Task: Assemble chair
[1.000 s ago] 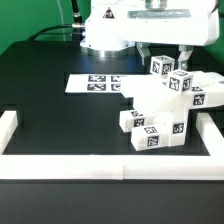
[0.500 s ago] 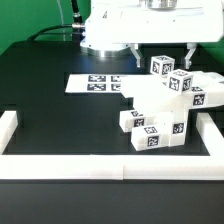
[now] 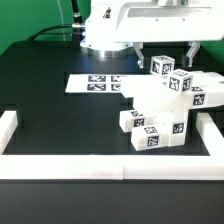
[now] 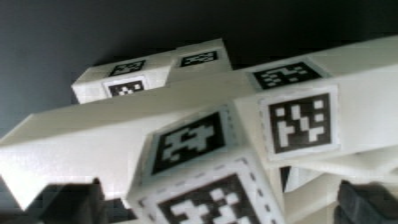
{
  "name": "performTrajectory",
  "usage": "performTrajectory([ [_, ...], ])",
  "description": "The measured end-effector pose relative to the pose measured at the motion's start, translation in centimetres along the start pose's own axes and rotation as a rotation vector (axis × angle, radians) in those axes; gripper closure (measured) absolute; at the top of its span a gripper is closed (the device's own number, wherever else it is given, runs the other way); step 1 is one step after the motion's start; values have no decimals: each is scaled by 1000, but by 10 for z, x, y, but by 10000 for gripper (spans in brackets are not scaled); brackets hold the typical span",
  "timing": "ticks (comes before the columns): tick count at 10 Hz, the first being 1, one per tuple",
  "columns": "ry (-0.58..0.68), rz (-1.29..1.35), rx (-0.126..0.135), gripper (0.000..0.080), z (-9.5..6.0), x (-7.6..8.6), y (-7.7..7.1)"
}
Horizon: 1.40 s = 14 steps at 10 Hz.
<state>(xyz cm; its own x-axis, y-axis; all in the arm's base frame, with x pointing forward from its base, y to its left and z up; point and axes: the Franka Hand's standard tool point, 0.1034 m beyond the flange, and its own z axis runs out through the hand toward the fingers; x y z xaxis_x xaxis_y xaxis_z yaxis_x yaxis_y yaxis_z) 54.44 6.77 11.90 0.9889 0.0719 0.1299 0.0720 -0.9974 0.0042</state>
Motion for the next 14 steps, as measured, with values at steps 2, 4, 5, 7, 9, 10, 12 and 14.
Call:
performTrajectory([
  [2,0,-167,-2,151,0,0,0],
  [4,-1,-280,-1,151,0,0,2],
  [5,-1,-272,-1,151,0,0,3],
  [7,-1,-272,-1,242,0,0,3],
  [9,-1,-267,-1,423,0,0,3],
  [10,-1,-243,-1,511,0,0,3],
  [12,-1,-165,-1,511,0,0,3],
  [14,0,-29,0,511,0,0,2],
])
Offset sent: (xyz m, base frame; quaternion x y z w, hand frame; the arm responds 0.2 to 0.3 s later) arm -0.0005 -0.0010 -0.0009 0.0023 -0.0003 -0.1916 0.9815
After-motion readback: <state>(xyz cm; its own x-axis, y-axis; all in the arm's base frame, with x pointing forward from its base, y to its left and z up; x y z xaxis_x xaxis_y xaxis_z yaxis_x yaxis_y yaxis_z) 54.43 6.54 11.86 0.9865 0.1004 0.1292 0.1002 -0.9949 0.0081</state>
